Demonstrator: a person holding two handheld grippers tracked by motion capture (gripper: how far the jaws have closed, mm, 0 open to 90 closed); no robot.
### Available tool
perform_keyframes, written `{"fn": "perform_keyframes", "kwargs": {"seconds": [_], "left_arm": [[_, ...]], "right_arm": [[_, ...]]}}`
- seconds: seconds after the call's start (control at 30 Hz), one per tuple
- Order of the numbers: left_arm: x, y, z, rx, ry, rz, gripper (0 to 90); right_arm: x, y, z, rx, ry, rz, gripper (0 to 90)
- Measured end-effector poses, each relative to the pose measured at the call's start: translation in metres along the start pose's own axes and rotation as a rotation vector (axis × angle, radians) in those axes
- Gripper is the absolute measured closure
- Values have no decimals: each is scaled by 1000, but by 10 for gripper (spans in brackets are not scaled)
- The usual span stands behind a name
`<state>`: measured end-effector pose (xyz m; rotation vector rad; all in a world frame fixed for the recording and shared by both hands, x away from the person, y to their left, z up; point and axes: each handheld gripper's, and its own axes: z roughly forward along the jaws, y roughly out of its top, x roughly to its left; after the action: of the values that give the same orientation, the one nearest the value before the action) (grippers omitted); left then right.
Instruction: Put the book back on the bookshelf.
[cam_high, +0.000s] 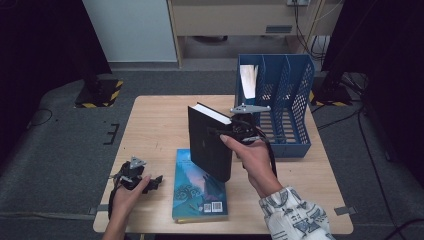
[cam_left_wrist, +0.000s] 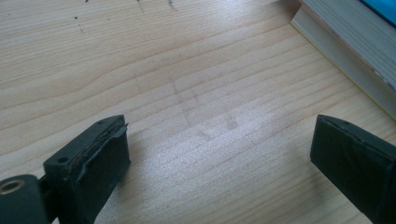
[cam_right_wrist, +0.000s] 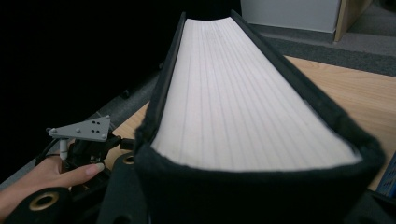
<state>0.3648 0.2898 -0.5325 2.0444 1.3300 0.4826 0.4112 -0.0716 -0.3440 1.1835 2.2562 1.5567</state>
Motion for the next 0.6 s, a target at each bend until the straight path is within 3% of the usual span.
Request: {"fn": "perform_keyframes", "kwargs": {"seconds": [0.13,0.6], "left_arm": [[-2,-3,2,-14,14,39,26],[-2,-4,2,-23,13,40,12]], "right_arm": [[-1,-1,-4,-4,4,14,534],[-3,1,-14,-15,1,16,534]]}}
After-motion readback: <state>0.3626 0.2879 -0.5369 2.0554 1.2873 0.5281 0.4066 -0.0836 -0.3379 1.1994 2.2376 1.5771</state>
